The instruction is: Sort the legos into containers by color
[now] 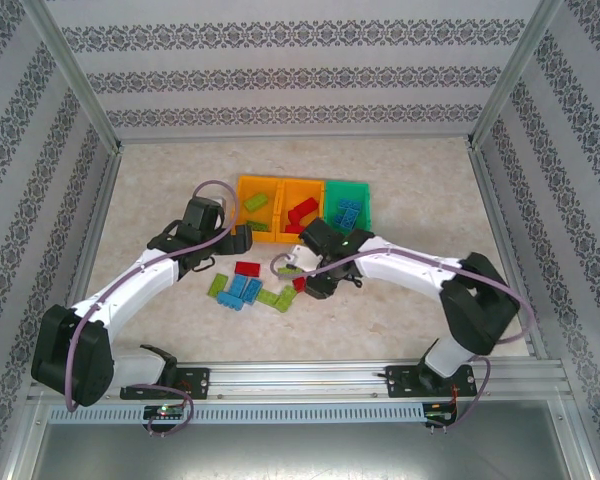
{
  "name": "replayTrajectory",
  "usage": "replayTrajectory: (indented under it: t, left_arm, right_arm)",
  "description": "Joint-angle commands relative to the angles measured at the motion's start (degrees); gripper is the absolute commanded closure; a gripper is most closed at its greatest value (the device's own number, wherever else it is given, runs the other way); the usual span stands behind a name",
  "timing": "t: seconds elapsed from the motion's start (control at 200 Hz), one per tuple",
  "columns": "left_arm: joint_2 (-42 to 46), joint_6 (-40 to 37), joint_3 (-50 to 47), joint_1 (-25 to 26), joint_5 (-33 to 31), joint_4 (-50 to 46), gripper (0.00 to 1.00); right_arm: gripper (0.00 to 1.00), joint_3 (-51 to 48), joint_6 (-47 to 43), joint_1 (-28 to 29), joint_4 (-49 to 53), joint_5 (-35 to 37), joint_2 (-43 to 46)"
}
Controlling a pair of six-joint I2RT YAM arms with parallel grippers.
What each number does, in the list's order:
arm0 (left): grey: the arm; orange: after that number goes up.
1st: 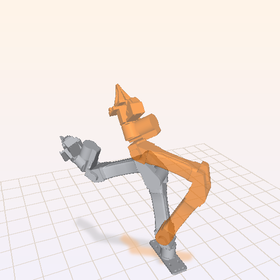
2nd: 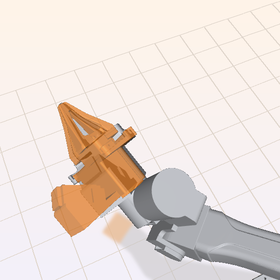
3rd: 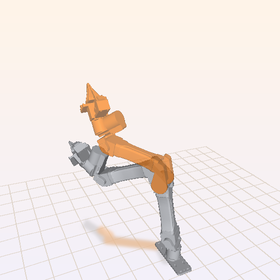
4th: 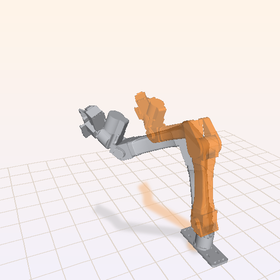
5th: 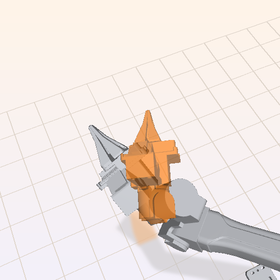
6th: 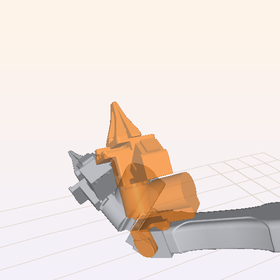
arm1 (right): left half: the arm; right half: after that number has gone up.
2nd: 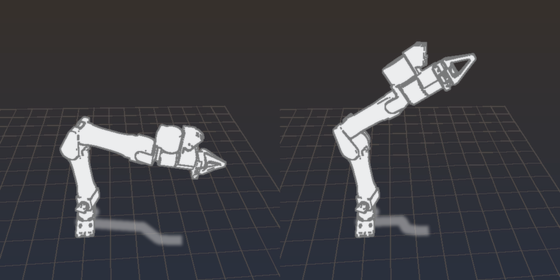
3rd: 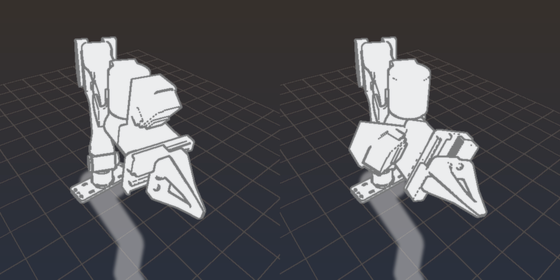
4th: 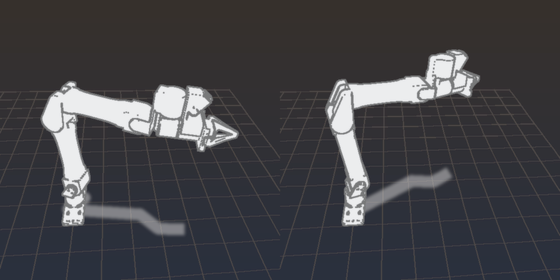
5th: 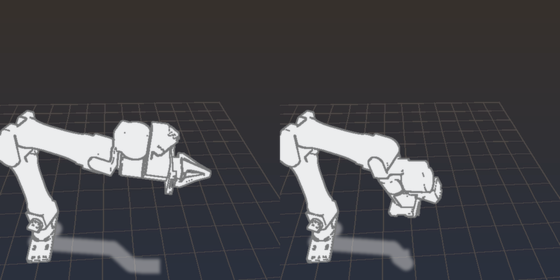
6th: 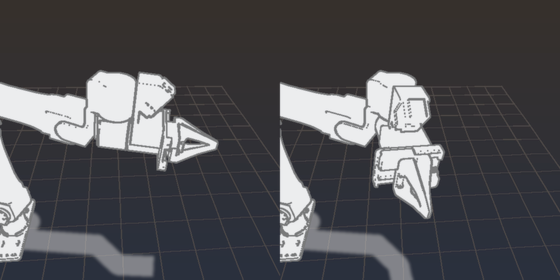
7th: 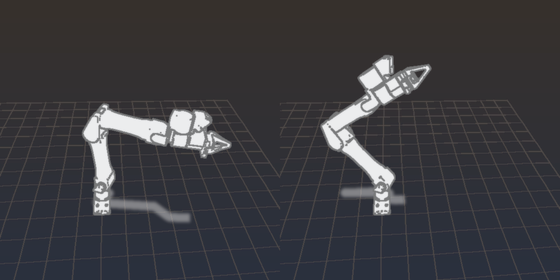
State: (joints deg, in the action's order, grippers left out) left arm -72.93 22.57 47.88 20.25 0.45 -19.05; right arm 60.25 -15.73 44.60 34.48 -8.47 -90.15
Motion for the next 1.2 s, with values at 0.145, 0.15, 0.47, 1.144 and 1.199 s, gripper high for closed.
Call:
replayTrajectory:
  t: [0.145, 0.15, 0.47, 1.144, 1.199]
  left_arm:
    - [0.4, -1.4, -1.4, 0.1, -0.5, -3.2, 0.00]
    - [0.3, -1.4, -1.4, 0.1, -0.5, -3.2, 0.00]
    - [-5.0, -2.3, -1.1, 2.1, 5.2, -4.1, 0.00]
    - [-16.8, -2.1, 5.9, 9.0, 0.5, -10.4, 0.02]
    - [-17.4, -2.1, 6.2, 9.0, 0.5, -10.7, 0.04]
  right_arm:
    - [0.73, 6.9, 11.5, -7.6, -7.6, -8.1, 1.5]
    - [0.73, 7.1, 11.8, -7.7, -7.7, -8.0, 1.3]
    - [0.74, 22.3, 30.7, -13.1, -5.9, 5.8, -13.1]
    - [0.58, 37.9, 37.5, -15.3, 2.2, 12.5, -27.9]
    - [0.56, 37.5, 37.6, -15.4, 2.0, 12.5, -27.6]
